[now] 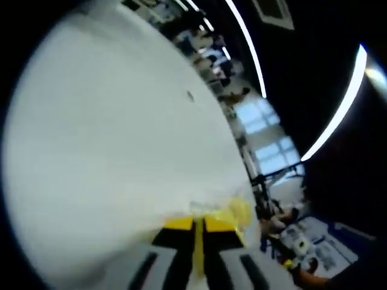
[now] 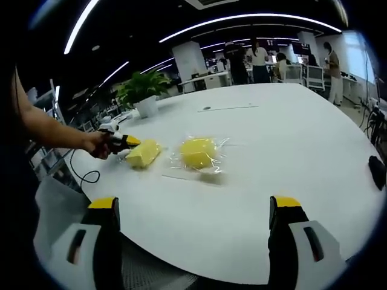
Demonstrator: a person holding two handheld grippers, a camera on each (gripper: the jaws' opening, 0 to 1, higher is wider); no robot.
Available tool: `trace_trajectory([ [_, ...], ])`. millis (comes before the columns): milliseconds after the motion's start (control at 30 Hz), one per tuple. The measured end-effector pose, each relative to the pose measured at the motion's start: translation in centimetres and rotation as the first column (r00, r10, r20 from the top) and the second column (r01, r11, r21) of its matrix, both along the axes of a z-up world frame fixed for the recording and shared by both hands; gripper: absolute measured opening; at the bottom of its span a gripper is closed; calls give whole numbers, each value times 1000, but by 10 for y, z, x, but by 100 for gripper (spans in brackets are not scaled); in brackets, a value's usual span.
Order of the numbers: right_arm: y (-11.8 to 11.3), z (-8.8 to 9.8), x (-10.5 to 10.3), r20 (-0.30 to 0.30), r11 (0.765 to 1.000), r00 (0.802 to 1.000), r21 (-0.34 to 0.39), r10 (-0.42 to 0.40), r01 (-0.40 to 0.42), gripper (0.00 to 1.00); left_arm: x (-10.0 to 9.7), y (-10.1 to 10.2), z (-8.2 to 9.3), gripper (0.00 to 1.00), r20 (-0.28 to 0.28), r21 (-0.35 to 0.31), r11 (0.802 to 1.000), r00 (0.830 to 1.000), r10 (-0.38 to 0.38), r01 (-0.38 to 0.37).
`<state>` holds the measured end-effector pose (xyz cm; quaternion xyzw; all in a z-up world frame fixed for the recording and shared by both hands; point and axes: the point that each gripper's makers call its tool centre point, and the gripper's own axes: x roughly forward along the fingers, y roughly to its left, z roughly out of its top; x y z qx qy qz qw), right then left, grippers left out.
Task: Compare the silicone blocks by pressing each to a similar depth, holding the contact briefly, and releasing to observe deformation and rebound differences across the visible hardness samples.
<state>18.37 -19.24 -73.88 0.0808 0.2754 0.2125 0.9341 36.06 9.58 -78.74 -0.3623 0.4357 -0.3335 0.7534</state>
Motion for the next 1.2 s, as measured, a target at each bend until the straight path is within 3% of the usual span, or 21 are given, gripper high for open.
trace_trajectory([
  [67,-1,0,0,1,1000,1000,-1,-3,3,96,0,0,4,1,24,-10,1000,1000,0,0],
  [167,-2,0,-1,0,1000,1000,0,-6,6,96,-3,-4,9,0,-5,-53,999,1000,3,-3],
  [300,-1,1,-1,0,1000,1000,1,-7,7,96,-6,-6,14,0,24,-45,999,999,-22,23],
  [333,-1,1,-1,1,1000,1000,0,-7,7,96,-8,-6,14,0,46,-34,998,998,-47,48],
  [367,-1,1,-1,2,1000,1000,1,-6,6,96,-8,-5,14,0,114,20,997,991,-77,75],
  [400,-1,1,-1,1,1000,1000,2,-6,6,96,-7,-5,15,0,131,19,997,988,-79,78],
  [533,0,3,-1,3,1000,1000,3,-8,8,96,-6,-5,20,0,125,-7,998,990,-63,64],
  [600,-1,3,-1,5,1000,1000,4,-9,9,96,-6,-5,24,0,97,-18,998,994,-52,53],
  [700,-1,3,-1,6,1000,1000,4,-8,8,96,-5,-7,39,0,142,-25,998,989,-46,50],
  [800,-1,4,-1,9,1000,1000,4,-5,5,96,-8,-13,60,0,246,9,996,965,-90,91],
  [867,0,4,-1,10,1000,1000,5,-2,2,96,-10,-17,70,0,268,13,995,958,-97,98],
  [967,1,5,0,11,1000,1000,2,6,-6,96,-17,-22,83,0,342,75,987,927,-157,140],
  [1033,3,7,1,15,1000,1000,2,11,-11,96,-19,-23,92,0,379,84,987,912,-156,134],
  [1133,6,9,2,22,1000,1000,5,19,-19,96,-22,-21,97,0,442,145,979,876,-193,143],
  [1167,7,10,3,26,1000,999,2,25,-25,96,-25,-22,101,0,481,191,970,848,-224,148],
  [1200,8,11,3,27,1000,999,2,29,-29,96,-27,-21,101,0,492,231,962,836,-243,144],
])
